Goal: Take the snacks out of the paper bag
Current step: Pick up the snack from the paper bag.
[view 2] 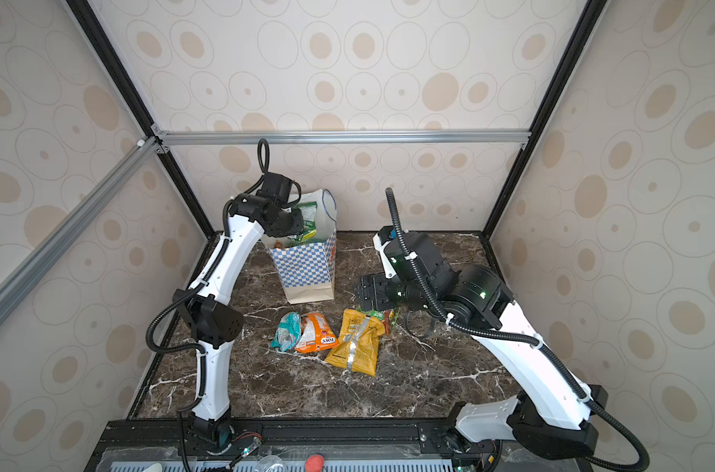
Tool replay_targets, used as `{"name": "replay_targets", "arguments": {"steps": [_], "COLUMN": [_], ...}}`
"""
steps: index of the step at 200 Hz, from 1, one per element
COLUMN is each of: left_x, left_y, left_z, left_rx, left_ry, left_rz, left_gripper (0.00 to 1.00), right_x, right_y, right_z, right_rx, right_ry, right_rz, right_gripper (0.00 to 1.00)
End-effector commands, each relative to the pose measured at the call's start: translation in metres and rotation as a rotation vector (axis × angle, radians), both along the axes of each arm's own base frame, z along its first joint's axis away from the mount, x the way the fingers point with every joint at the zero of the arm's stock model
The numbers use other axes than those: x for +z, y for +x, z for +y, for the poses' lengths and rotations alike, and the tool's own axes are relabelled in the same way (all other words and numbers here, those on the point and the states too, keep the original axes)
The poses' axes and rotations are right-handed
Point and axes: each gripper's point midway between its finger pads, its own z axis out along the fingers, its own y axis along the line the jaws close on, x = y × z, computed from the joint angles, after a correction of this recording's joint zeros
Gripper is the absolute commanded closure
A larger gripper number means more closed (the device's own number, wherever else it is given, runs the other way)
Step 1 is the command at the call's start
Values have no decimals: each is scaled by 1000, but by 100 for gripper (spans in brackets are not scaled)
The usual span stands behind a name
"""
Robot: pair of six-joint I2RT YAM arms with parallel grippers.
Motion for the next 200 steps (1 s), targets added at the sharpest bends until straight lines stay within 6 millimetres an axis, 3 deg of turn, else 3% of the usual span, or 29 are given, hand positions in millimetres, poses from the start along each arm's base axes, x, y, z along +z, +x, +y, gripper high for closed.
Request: {"name": "replay_targets", "arguments": {"steps": [1,51,103,152,176,200], "left_x": [55,69,129,205,221,224], "left_y": [-2,-6,-23,-69,-99,-130], "left_z": [8,10,4,17,31,53], "left_rx": [27,33,4,0,16,59], "left_ry": [-33,-45,-164,-244,-239,-183], "left_rz": [-141,-171,-301,-468,-493,-501], "left_gripper": [100,100,100,100,100,100], "right_x": [0,1,19,18,13,9], "right_y": [-2,-3,3,8,9,11], "right_z": [3,2,10,21,25,28], "right_rx": [12,13,23,37,46,52], "right_ry": [3,10,39,64,59,49], "right_rz": [2,-1,-38,-46,-35,-32], "right_gripper": [14,14,14,14,14,14]}}
